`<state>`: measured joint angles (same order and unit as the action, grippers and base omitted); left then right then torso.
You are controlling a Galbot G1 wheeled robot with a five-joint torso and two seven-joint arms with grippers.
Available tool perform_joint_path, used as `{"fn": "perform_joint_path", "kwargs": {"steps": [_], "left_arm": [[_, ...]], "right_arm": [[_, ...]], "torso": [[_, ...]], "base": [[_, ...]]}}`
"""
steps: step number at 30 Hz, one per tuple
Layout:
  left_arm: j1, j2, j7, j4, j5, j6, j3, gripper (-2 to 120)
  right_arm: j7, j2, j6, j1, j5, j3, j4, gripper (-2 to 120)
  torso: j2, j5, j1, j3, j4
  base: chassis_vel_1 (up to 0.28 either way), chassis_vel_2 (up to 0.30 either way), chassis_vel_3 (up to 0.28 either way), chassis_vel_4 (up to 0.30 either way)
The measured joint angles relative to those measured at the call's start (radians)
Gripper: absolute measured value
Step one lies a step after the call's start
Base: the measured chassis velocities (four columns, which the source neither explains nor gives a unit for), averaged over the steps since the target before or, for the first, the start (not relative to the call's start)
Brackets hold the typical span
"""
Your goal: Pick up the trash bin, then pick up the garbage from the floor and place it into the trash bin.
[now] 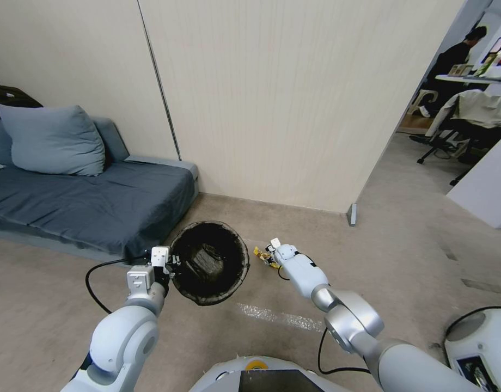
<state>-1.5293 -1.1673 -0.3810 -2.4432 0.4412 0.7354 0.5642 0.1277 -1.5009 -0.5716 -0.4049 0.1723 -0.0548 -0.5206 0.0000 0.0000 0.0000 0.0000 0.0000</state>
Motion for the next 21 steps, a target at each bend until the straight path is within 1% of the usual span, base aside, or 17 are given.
{"fn": "perform_joint_path", "kwargs": {"steps": [2,3,6,7,9,21], "left_arm": [[0.000,0.000,0.000,0.000,0.000,0.000,-0.001,0],[0.000,0.000,0.000,0.000,0.000,0.000,-0.001,0],[0.000,0.001,0.000,0.002,0.000,0.000,0.000,0],[0.000,0.001,0.000,0.002,0.000,0.000,0.000,0],[0.001,0.001,0.000,0.004,0.000,0.000,0.000,0],[-0.002,-0.004,-0.001,0.005,-0.002,0.000,0.003,0]], "right_arm": [[0.000,0.002,0.000,-0.005,0.000,0.000,-0.002,25],[0.000,0.002,0.000,-0.005,0.000,0.000,-0.002,25],[0.000,0.007,0.001,-0.012,0.000,-0.001,-0.007,9],[0.000,0.007,0.001,-0.012,0.000,-0.001,-0.007,9],[-0.001,0.009,0.001,-0.014,0.000,-0.001,-0.013,0],[-0.002,0.016,0.005,-0.017,0.001,0.000,-0.016,0]], "torso": [[0.000,0.0000,0.000,0.000,0.0000],[0.000,0.0000,0.000,0.000,0.0000],[0.000,0.0000,0.000,0.000,0.0000],[0.000,0.0000,0.000,0.000,0.0000],[0.000,0.0000,0.000,0.000,0.0000],[0.000,0.0000,0.000,0.000,0.0000]], "base": [[0.000,0.000,0.000,0.000],[0.000,0.000,0.000,0.000],[0.000,0.000,0.000,0.000],[0.000,0.000,0.000,0.000],[0.000,0.000,0.000,0.000],[0.000,0.000,0.000,0.000]]}}
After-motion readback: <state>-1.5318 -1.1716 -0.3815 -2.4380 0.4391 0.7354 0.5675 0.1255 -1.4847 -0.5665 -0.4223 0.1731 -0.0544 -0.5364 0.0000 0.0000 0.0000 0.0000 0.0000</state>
